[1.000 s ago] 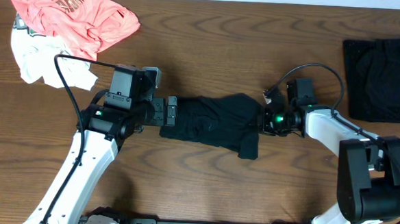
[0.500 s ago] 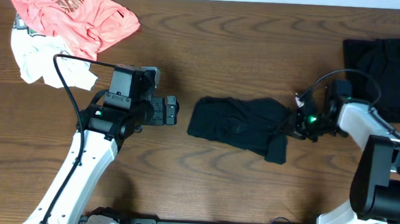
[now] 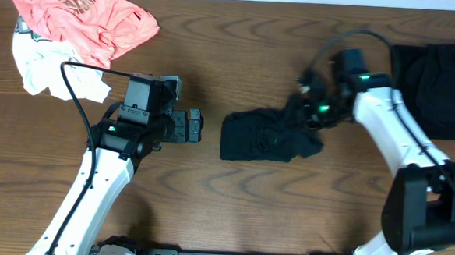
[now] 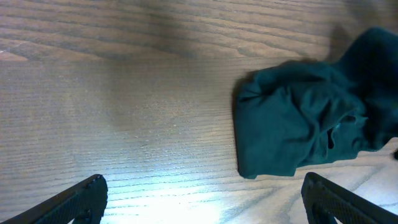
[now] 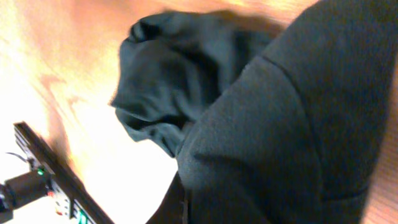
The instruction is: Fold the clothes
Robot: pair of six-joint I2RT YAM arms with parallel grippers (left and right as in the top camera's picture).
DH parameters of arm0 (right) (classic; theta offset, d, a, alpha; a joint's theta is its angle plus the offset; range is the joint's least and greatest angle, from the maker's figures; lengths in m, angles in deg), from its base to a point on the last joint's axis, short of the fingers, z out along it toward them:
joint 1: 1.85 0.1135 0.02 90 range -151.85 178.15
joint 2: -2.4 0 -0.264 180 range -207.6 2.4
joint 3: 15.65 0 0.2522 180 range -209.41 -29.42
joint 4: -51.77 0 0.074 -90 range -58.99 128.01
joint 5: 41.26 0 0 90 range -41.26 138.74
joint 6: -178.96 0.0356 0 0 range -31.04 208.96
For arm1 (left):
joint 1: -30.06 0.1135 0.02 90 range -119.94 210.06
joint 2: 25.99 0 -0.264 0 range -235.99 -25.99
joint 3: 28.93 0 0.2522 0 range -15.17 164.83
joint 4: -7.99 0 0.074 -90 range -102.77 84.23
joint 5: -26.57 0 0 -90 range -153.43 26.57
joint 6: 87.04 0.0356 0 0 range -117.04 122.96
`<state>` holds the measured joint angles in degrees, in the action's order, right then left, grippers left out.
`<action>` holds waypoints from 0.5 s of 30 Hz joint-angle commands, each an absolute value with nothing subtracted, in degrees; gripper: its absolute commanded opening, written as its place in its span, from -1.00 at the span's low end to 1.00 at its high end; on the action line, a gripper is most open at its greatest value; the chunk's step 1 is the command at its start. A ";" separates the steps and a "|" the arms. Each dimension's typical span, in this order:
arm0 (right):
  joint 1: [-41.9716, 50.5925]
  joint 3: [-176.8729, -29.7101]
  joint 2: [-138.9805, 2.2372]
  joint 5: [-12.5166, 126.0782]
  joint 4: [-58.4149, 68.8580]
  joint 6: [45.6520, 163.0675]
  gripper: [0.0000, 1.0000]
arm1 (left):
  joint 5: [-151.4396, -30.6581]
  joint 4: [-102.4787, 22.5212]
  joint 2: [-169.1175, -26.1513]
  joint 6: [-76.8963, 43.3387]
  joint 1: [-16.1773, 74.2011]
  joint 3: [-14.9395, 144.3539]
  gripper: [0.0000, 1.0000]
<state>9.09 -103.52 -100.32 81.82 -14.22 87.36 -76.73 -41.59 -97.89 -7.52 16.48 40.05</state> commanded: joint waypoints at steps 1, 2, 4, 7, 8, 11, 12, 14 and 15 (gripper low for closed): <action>16.01 -104.26 -100.58 77.14 -12.62 92.58 -0.97 | -76.23 -41.74 -96.90 -6.98 16.76 40.10 1.00; 17.52 -104.26 -100.58 76.24 -12.03 93.58 -0.98 | -76.23 -41.74 -96.55 -6.98 16.76 40.10 0.99; 19.97 -104.26 -100.58 75.39 -10.94 94.85 -0.98 | -76.21 -41.74 -95.42 -6.98 16.76 40.10 1.00; 22.46 -104.29 -100.58 74.41 -9.85 96.27 -0.97 | -76.21 -41.74 -92.66 -6.98 16.78 40.10 1.00; 22.94 -104.29 -100.58 74.45 -9.54 96.29 -0.98 | -76.21 -41.76 -91.55 -6.98 16.78 40.10 1.00; 24.10 -104.29 -100.58 74.39 -8.84 96.64 -0.98 | -76.21 -41.74 -88.14 -6.98 16.76 40.10 0.99; 24.47 -104.29 -100.58 74.12 -8.65 96.64 -0.97 | -76.21 -41.74 -87.22 -6.98 16.76 40.10 0.99; 24.85 -104.29 -100.58 73.95 -8.19 96.69 -0.98 | -76.23 -41.83 -85.62 -7.04 16.76 40.10 1.00; 24.85 -104.29 -100.58 73.99 -7.99 96.93 -0.97 | -76.23 -42.20 -85.19 -7.09 16.76 40.10 0.99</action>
